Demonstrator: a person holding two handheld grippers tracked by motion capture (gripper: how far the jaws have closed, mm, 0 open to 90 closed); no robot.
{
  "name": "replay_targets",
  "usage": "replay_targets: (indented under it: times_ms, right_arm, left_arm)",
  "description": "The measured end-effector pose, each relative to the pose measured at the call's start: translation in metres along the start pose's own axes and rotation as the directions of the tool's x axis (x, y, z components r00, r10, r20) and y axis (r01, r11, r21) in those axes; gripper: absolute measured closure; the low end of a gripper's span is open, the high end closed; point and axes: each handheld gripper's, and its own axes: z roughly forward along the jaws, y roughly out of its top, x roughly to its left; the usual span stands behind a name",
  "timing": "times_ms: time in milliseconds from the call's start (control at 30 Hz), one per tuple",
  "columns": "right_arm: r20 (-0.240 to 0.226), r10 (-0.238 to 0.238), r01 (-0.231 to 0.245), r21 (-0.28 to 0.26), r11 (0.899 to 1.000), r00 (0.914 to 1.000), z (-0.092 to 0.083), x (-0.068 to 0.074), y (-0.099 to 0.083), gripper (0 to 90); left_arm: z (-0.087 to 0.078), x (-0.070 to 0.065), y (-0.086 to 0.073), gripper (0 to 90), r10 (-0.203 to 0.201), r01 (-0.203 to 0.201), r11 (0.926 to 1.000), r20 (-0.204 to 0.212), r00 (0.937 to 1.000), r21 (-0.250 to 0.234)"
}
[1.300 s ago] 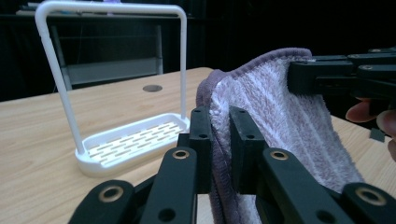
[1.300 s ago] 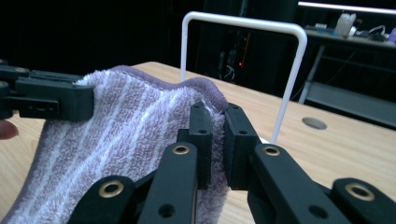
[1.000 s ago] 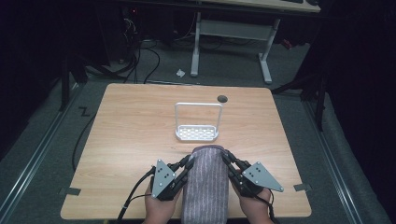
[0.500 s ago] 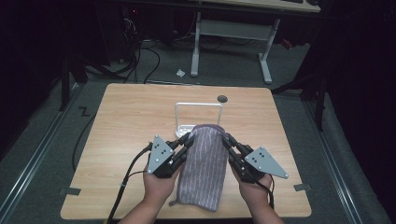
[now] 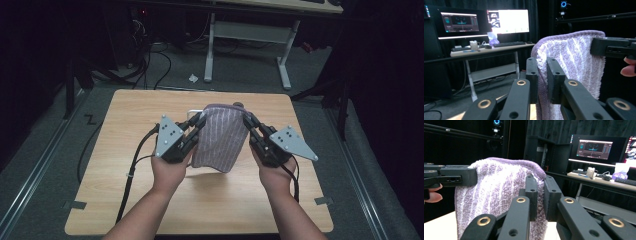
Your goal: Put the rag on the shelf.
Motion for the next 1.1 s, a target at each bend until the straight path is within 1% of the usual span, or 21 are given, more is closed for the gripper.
replay_targets:
  times_ms: [67,100,133,167,233,333,400,467,500,567,633,700,733,800,833,867,900,967,1033,1067,1100]
  right_arm:
    - [0.007,-0.004,0.004,0.007,1.0,1.0,0.007,-0.004,0.004,83.9]
    - [0.007,-0.004,0.004,0.007,1.0,1.0,0.007,-0.004,0.004,83.9]
    - [0.012,0.004,-0.005,0.009,1.0,0.9999,0.012,-0.007,0.006,84.0]
    - [0.022,-0.001,0.0,0.013,1.0,0.9998,0.019,-0.01,0.008,84.0]
    - [0.024,-0.002,0.002,0.015,1.0,0.9997,0.022,-0.011,0.008,83.9]
    - [0.034,-0.001,0.0,0.021,1.0,0.9994,0.036,-0.015,0.007,84.0]
    - [0.04,0.001,-0.002,0.026,1.0,0.9992,0.046,-0.018,0.007,84.0]
    - [0.042,0.015,-0.016,0.033,0.999,0.999,0.055,-0.022,0.006,84.0]
    - [0.04,0.019,-0.02,0.037,0.999,0.999,0.06,-0.023,0.006,84.0]
    - [0.04,0.024,-0.025,0.045,0.999,0.9989,0.069,-0.026,0.006,83.9]
    - [0.04,0.029,-0.031,0.046,0.998,0.9988,0.079,-0.027,0.007,83.9]
    - [0.04,0.037,-0.039,0.048,0.998,0.9985,0.089,-0.03,0.01,83.9]
    - [0.04,0.037,-0.039,0.048,0.998,0.9985,0.089,-0.03,0.01,83.9]
    - [0.045,0.035,-0.038,0.05,0.998,0.9984,0.097,-0.032,0.013,83.9]
    - [0.049,0.043,-0.046,0.053,0.998,0.9979,0.101,-0.034,0.015,83.9]
    - [0.049,0.046,-0.049,0.062,0.997,0.9978,0.107,-0.037,0.017,83.9]
    - [0.049,0.046,-0.049,0.062,0.997,0.9978,0.107,-0.037,0.017,83.9]
    - [0.05,0.057,-0.06,0.07,0.996,0.9972,0.114,-0.041,0.018,83.9]
    - [0.05,0.057,-0.061,0.08,0.995,0.9971,0.119,-0.044,0.019,83.9]
    - [0.053,0.056,-0.06,0.086,0.994,0.9971,0.123,-0.046,0.019,83.8]
    - [0.053,0.056,-0.06,0.086,0.994,0.9971,0.123,-0.046,0.019,83.8]
  left_arm:
    - [0.006,0.005,0.003,81.5,0.009,-0.009,1.0,-0.003,1.0,0.002]
    - [0.011,0.009,0.005,81.5,0.021,-0.021,0.9998,-0.011,0.9997,0.001]
    - [0.014,0.012,0.005,81.5,0.021,-0.021,0.9998,-0.011,0.9997,0.004]
    - [0.018,0.015,0.006,81.5,0.017,-0.017,0.9998,-0.014,0.9998,0.007]
    - [0.024,0.019,0.006,81.5,0.008,-0.008,0.9997,-0.017,0.9998,0.024]
    - [0.033,0.026,0.007,81.5,0.036,-0.034,0.999,-0.04,0.9986,0.03]
    - [0.039,0.033,0.007,81.5,0.03,-0.028,0.9985,-0.034,0.999,0.047]
    - [0.044,0.04,0.006,81.5,0.041,-0.038,0.9978,-0.046,0.9981,0.054]
    - [0.046,0.043,0.006,81.5,0.032,-0.029,0.9976,-0.047,0.9984,0.063]
    - [0.05,0.049,0.005,81.5,0.031,-0.027,0.9973,-0.053,0.9981,0.068]
    - [0.054,0.054,0.006,81.4,0.018,-0.014,0.998,-0.061,0.998,0.062]
    - [0.057,0.059,0.008,81.4,0.015,-0.011,0.9981,-0.065,0.9977,0.06]
    - [0.059,0.062,0.009,81.4,0.015,-0.011,0.9982,-0.067,0.9976,0.059]
    - [0.064,0.067,0.01,81.4,0.014,-0.011,0.9987,-0.06,0.9981,0.05]
    - [0.066,0.068,0.011,81.4,0.01,-0.007,0.9988,-0.061,0.9981,0.049]
    - [0.069,0.071,0.012,81.3,0.012,-0.008,0.9981,-0.063,0.9979,0.061]
    - [0.072,0.073,0.013,81.3,0.011,-0.006,0.9978,-0.068,0.9977,0.066]
    - [0.079,0.077,0.015,81.3,0.018,-0.012,0.9969,-0.076,0.9969,0.078]
    - [0.083,0.081,0.017,81.2,0.015,-0.008,0.9958,-0.076,0.997,0.091]
    - [0.086,0.084,0.018,81.1,0.018,-0.011,0.9953,-0.077,0.9968,0.096]
    - [0.088,0.086,0.019,81.1,0.024,-0.015,0.9946,-0.083,0.9963,0.103]
